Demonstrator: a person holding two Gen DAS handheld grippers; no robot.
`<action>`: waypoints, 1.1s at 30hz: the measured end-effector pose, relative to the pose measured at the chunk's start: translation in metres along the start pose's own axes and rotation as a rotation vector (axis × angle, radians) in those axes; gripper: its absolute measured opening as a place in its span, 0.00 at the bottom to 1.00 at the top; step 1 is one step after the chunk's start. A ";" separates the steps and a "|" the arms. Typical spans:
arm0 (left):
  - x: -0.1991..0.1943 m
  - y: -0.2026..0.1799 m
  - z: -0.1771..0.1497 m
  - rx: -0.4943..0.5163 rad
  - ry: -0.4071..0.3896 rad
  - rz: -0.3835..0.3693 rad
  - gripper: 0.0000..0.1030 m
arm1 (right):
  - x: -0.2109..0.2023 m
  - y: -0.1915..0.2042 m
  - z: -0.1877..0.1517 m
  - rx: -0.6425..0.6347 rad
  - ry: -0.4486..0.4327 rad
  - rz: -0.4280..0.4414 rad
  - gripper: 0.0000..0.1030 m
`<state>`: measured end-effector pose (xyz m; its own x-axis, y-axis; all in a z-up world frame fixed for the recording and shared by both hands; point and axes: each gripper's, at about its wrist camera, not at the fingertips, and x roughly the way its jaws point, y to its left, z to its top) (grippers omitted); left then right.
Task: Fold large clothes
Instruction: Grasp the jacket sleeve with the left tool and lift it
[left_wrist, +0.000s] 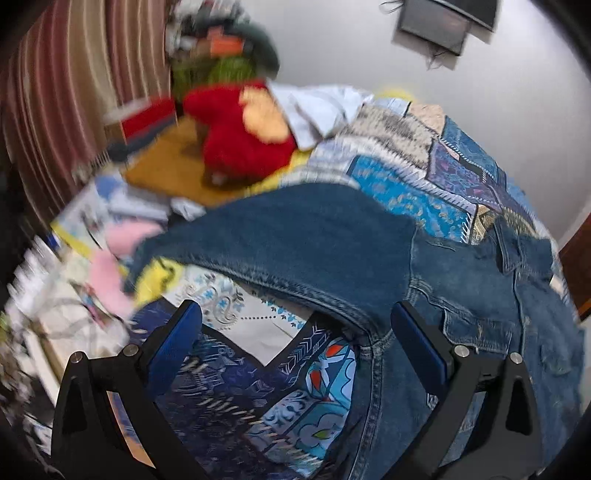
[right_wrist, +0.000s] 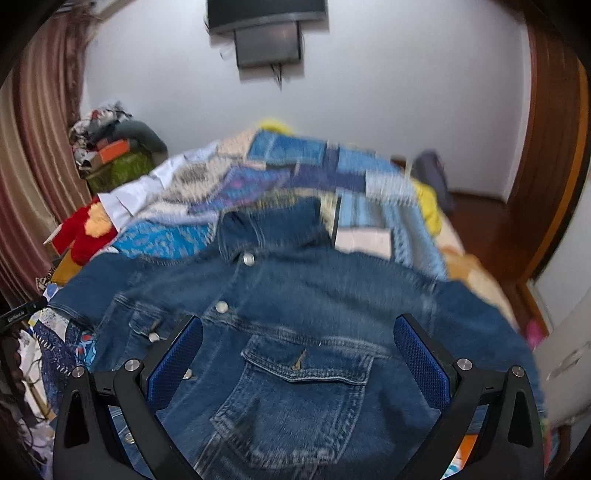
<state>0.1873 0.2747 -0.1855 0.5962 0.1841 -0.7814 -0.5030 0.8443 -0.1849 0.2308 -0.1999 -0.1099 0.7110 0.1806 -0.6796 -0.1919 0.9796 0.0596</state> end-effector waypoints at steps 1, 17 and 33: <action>0.011 0.007 0.002 -0.032 0.032 -0.032 1.00 | 0.012 -0.004 0.001 0.016 0.034 0.015 1.00; 0.058 0.040 0.044 -0.307 0.092 -0.095 0.42 | 0.075 -0.014 -0.002 0.132 0.194 0.112 1.00; 0.011 -0.128 0.040 0.184 -0.065 -0.103 0.08 | 0.015 -0.030 0.005 0.190 0.084 0.123 1.00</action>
<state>0.2834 0.1893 -0.1466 0.6807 0.1191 -0.7228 -0.3182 0.9368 -0.1453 0.2506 -0.2263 -0.1184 0.6295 0.2998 -0.7168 -0.1376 0.9510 0.2770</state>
